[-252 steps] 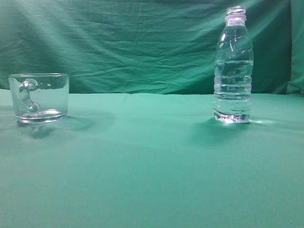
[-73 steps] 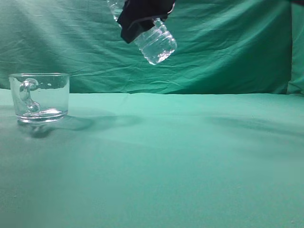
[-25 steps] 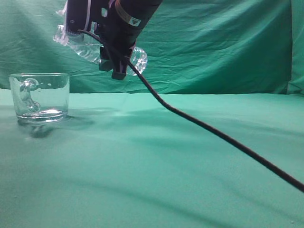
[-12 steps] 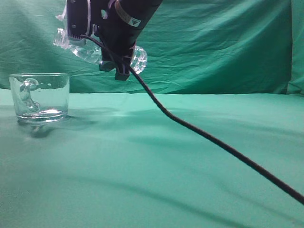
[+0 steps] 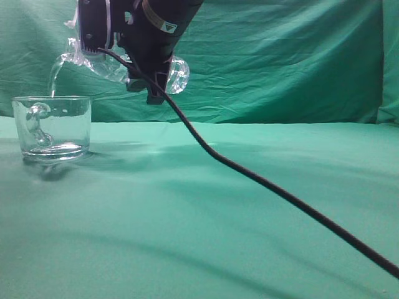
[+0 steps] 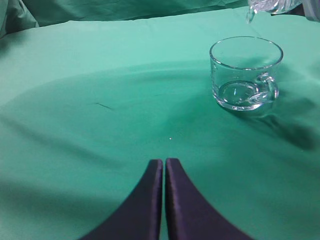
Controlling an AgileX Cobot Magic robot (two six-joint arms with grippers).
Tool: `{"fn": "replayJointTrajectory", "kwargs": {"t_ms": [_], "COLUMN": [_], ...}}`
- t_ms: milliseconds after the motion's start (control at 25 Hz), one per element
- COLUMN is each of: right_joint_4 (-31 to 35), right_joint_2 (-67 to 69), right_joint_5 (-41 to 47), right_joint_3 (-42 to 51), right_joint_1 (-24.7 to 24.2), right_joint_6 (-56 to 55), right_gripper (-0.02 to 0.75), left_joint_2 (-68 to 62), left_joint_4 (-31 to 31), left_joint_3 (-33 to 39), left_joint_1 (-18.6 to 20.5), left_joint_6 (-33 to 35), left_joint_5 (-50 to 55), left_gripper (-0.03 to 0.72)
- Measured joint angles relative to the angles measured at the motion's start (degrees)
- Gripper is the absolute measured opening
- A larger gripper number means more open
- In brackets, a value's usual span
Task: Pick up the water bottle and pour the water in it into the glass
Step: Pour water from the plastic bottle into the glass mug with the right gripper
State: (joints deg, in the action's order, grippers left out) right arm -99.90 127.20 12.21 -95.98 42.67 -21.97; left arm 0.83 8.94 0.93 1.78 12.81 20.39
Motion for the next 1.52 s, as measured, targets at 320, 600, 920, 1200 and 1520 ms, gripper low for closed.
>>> {"fn": "replayJointTrajectory", "kwargs": {"t_ms": [320, 600, 920, 1200, 1520], "right_joint_4": [0.1, 0.1, 0.1, 0.1, 0.2], "right_joint_2": [0.0, 0.0, 0.0, 0.0, 0.0], "right_joint_5": [2.3, 2.4, 2.5, 2.7, 2.7], "right_joint_3": [0.0, 0.0, 0.0, 0.0, 0.0], "right_joint_1": [0.2, 0.2, 0.2, 0.6, 0.6], "right_joint_6": [1.9, 2.2, 2.3, 2.3, 2.3], "right_gripper": [0.319, 0.319, 0.319, 0.319, 0.319], "left_joint_2": [0.0, 0.0, 0.0, 0.0, 0.0], "left_joint_4": [0.0, 0.0, 0.0, 0.0, 0.0], "left_joint_3": [0.0, 0.0, 0.0, 0.0, 0.0], "left_joint_1": [0.0, 0.0, 0.0, 0.0, 0.0], "left_joint_6": [0.0, 0.0, 0.0, 0.0, 0.0], "left_joint_5": [0.0, 0.0, 0.0, 0.0, 0.0], "left_gripper": [0.000, 0.000, 0.000, 0.000, 0.000]}}
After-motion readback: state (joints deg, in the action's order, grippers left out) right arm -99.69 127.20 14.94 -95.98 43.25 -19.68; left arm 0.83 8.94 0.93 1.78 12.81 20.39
